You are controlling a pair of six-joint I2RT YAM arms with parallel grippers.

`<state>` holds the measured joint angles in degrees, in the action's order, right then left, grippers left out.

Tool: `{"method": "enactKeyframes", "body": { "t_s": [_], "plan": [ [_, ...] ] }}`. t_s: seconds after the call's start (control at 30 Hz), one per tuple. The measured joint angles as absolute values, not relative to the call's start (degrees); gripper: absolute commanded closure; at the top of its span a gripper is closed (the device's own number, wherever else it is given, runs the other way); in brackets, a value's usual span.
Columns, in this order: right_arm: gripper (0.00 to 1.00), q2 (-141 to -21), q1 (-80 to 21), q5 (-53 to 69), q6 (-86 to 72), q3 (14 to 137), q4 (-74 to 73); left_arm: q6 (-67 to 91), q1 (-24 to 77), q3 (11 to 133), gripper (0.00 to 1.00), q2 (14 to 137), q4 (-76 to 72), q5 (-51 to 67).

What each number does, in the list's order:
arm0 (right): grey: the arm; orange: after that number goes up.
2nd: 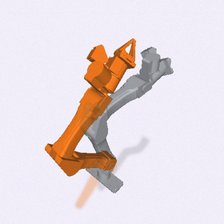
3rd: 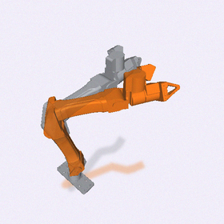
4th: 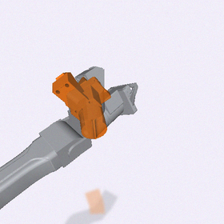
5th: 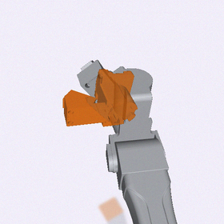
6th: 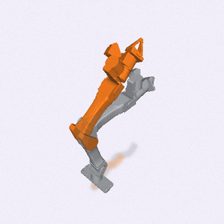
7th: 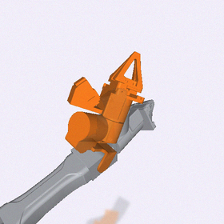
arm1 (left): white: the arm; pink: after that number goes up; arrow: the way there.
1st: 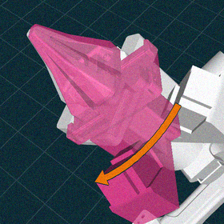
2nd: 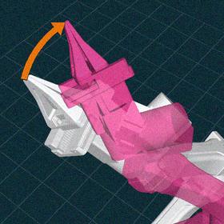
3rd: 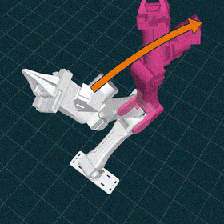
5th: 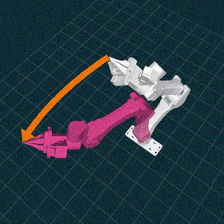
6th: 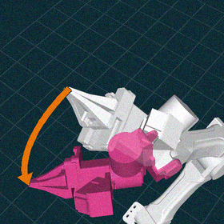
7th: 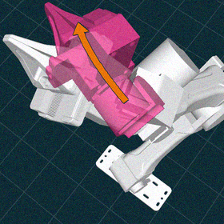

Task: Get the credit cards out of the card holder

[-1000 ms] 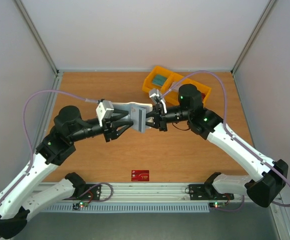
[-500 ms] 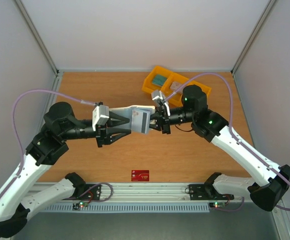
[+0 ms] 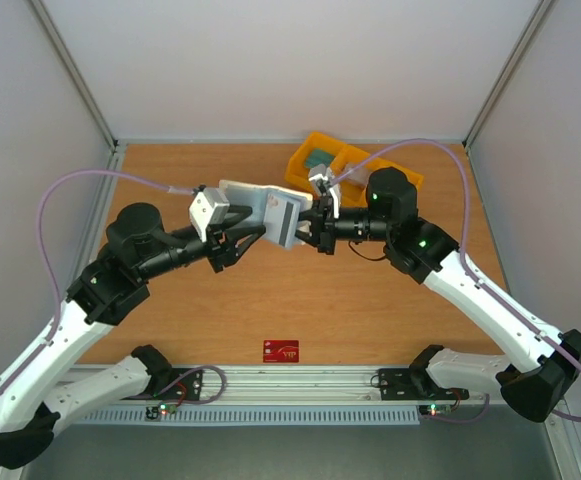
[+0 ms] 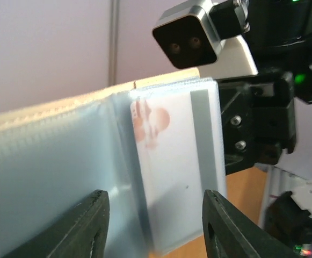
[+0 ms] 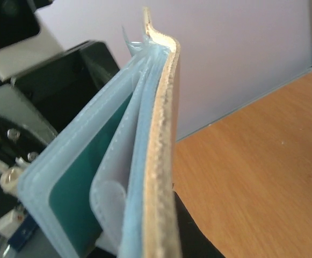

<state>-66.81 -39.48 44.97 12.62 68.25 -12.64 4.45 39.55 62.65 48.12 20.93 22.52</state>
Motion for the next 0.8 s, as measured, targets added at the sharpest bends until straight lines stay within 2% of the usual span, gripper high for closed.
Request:
{"method": "enactKeyframes", "body": {
  "t_s": [0.17,0.5,0.57,0.8],
  "plan": [
    [0.99,-68.5,-39.6,39.4,3.5,68.1,-8.5,-0.3,40.0,62.2,0.32,48.1,21.1,17.4],
    [0.99,-71.8,-43.8,26.2,-3.5,68.3,-10.4,-11.3,42.4,61.7,0.26,50.7,21.4,9.1],
    [0.99,-71.9,-44.5,24.9,-3.6,68.7,-10.6,-13.5,42.8,61.7,0.23,51.4,21.3,7.4],
    [0.99,-72.9,-46.0,22.7,-3.4,70.2,-11.3,-16.0,43.2,61.7,0.22,52.6,21.2,5.0]
  ]
}}
